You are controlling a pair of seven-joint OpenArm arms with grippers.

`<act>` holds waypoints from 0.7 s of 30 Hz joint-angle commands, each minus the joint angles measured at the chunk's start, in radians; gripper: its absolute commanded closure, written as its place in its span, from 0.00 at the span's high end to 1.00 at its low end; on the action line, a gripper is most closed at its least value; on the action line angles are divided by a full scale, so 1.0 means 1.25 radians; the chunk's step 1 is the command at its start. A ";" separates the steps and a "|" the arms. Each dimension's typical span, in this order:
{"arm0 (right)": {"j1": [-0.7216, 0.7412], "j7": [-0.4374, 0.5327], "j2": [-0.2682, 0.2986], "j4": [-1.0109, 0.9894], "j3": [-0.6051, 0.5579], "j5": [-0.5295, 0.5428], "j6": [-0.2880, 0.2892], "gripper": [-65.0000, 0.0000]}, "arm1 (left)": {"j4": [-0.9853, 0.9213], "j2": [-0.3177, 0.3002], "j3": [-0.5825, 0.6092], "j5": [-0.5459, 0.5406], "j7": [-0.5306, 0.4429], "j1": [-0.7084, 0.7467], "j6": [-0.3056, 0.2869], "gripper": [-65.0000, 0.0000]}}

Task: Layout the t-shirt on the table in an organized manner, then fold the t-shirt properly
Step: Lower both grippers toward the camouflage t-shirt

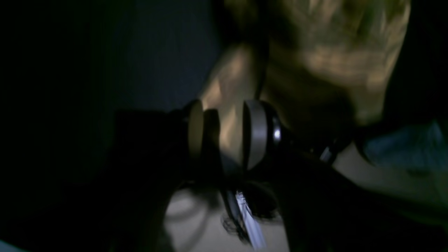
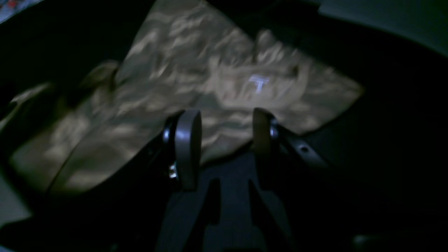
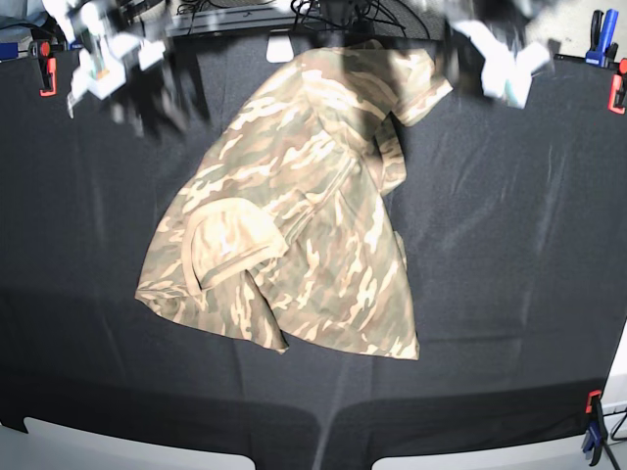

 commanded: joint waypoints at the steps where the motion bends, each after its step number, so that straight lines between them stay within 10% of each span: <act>1: 0.017 0.011 -0.007 0.012 0.003 0.016 0.004 0.37 | 0.013 -0.003 -0.001 -0.011 -0.016 -0.016 -0.004 0.27; 9: 0.181 -0.160 -0.123 0.012 0.003 0.033 0.004 0.37 | 0.012 -0.003 -0.001 -0.037 -0.020 -0.230 -0.004 0.27; 17: 0.277 -0.497 -0.230 0.012 0.002 0.255 0.004 0.37 | -0.091 -0.003 -0.001 -0.037 -0.023 -0.462 -0.004 0.27; 21: 0.294 -0.542 -0.258 0.012 0.002 0.284 0.004 0.37 | -0.251 -0.003 -0.001 -0.053 -0.023 -0.582 -0.004 0.27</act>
